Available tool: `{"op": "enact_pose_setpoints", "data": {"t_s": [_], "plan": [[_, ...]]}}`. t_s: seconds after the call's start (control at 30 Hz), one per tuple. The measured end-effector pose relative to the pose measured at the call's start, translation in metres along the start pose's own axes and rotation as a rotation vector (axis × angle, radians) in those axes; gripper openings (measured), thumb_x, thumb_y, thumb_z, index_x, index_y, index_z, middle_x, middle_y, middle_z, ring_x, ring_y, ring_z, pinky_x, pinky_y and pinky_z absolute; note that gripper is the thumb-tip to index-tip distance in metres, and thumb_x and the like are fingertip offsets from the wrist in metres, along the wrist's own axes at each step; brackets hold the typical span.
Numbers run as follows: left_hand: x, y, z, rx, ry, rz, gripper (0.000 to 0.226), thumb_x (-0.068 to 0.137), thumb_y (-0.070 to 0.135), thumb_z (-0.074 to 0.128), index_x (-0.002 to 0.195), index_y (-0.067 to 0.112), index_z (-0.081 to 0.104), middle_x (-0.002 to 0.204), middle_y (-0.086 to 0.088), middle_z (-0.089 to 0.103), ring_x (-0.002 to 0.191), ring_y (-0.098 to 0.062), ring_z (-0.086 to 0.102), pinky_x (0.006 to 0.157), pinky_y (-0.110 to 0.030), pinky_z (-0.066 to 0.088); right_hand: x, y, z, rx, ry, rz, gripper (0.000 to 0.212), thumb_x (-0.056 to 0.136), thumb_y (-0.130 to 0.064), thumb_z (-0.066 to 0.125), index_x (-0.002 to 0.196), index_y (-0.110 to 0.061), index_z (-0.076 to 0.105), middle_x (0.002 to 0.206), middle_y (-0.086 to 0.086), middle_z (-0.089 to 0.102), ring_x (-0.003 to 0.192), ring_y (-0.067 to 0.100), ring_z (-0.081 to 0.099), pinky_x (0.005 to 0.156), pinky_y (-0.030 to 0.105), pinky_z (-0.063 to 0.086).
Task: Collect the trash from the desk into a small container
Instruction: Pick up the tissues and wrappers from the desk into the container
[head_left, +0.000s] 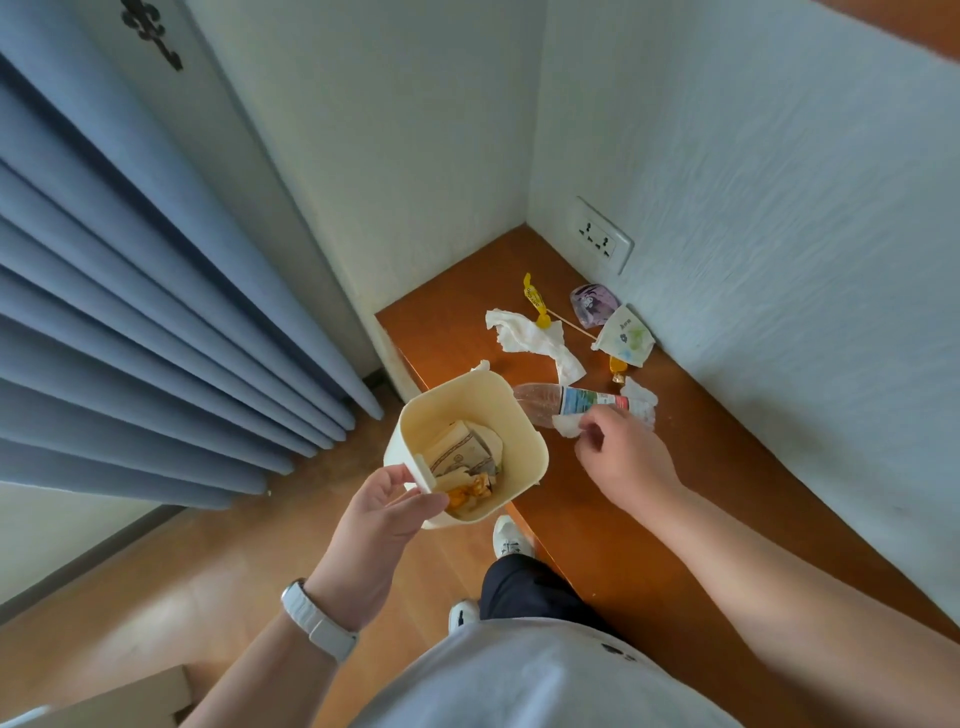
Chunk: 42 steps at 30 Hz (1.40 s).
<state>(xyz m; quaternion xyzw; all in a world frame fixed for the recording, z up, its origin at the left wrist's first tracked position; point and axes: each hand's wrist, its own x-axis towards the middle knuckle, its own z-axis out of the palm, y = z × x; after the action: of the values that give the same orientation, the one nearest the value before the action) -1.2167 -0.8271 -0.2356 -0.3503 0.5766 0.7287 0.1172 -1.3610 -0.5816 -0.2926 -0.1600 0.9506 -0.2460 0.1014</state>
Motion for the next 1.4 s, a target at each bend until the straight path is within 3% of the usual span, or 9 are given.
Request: {"op": "enact_pose_setpoints", "data": {"t_s": [0.2,0.53,0.67,0.77,0.87,1.0,1.17,1.27,1.4], "plan": [[-0.008,0.0,-0.005,-0.006,-0.009,0.027,0.032,0.09,-0.004,0.066,0.12,0.0,0.057,0.11,-0.015,0.079,0.105,-0.034,0.074,0.095,-0.045,0.057,-0.008,-0.06,-0.031,0.149,0.198,-0.298,0.012,0.086,-0.009,0.067,0.098,-0.009,0.066,0.089,-0.002,0.063,0.073,0.013,0.061,0.059,0.033,0.058],[-0.018,-0.001,-0.021,-0.036,0.002,0.047,0.032,0.09,0.001,0.069,0.12,0.003,0.059,0.11,-0.015,0.078,0.105,-0.034,0.073,0.1,-0.048,0.055,-0.017,-0.125,-0.012,0.002,-0.103,-0.581,0.017,0.095,-0.017,0.054,0.107,-0.017,0.066,0.098,-0.005,0.065,0.084,0.012,0.059,0.069,0.031,0.055],[-0.007,-0.001,-0.025,-0.065,0.034,0.036,0.044,0.077,0.009,0.077,0.118,0.003,0.06,0.111,-0.017,0.078,0.106,-0.035,0.073,0.098,-0.047,0.056,-0.001,-0.125,-0.015,0.009,-0.086,-0.563,0.017,0.093,-0.018,0.055,0.104,-0.014,0.067,0.099,-0.004,0.065,0.085,0.012,0.06,0.069,0.031,0.055],[0.004,0.0,-0.028,-0.066,0.062,0.01,0.053,0.068,0.017,0.077,0.116,0.004,0.061,0.11,-0.016,0.078,0.108,-0.037,0.072,0.1,-0.051,0.055,0.02,-0.119,-0.022,0.039,-0.029,-0.503,0.015,0.091,-0.011,0.06,0.102,-0.008,0.068,0.098,0.001,0.066,0.08,0.011,0.06,0.064,0.018,0.05],[0.02,0.002,-0.033,-0.073,0.089,-0.018,0.053,0.067,0.018,0.077,0.116,0.005,0.06,0.114,-0.018,0.076,0.108,-0.036,0.072,0.095,-0.044,0.057,0.054,-0.107,-0.021,-0.004,-0.039,-0.359,0.017,0.093,-0.015,0.058,0.108,-0.011,0.066,0.105,-0.001,0.063,0.083,0.011,0.059,0.068,0.029,0.055],[0.037,0.01,-0.037,-0.097,0.136,-0.053,0.051,0.066,0.017,0.075,0.114,0.005,0.06,0.115,-0.019,0.075,0.107,-0.035,0.072,0.087,-0.036,0.058,0.11,-0.087,0.001,-0.144,-0.193,-0.222,0.021,0.094,-0.023,0.054,0.114,-0.019,0.06,0.116,-0.003,0.058,0.09,0.014,0.059,0.076,0.037,0.055],[0.055,0.023,-0.042,-0.091,0.164,-0.079,0.052,0.068,0.016,0.075,0.115,0.002,0.058,0.113,-0.019,0.076,0.105,-0.034,0.073,0.084,-0.036,0.059,0.167,-0.072,0.033,-0.25,-0.373,-0.258,0.032,0.09,-0.022,0.058,0.122,-0.024,0.058,0.13,-0.003,0.053,0.095,0.013,0.057,0.074,0.032,0.052],[0.069,0.031,-0.046,-0.099,0.168,-0.092,0.053,0.068,0.014,0.075,0.117,0.001,0.057,0.115,-0.019,0.075,0.099,-0.028,0.075,0.075,-0.028,0.061,0.192,-0.072,0.052,-0.265,-0.447,-0.289,0.037,0.089,-0.024,0.062,0.125,-0.026,0.057,0.128,-0.003,0.052,0.1,0.016,0.057,0.079,0.035,0.053],[0.087,0.044,-0.047,-0.067,0.191,-0.113,0.057,0.069,0.014,0.076,0.121,0.0,0.056,0.12,-0.022,0.072,0.107,-0.034,0.072,0.086,-0.036,0.06,0.211,-0.076,0.074,-0.368,-0.53,-0.311,0.03,0.088,-0.021,0.059,0.117,-0.027,0.057,0.116,0.001,0.052,0.096,0.022,0.056,0.075,0.038,0.055]]}}
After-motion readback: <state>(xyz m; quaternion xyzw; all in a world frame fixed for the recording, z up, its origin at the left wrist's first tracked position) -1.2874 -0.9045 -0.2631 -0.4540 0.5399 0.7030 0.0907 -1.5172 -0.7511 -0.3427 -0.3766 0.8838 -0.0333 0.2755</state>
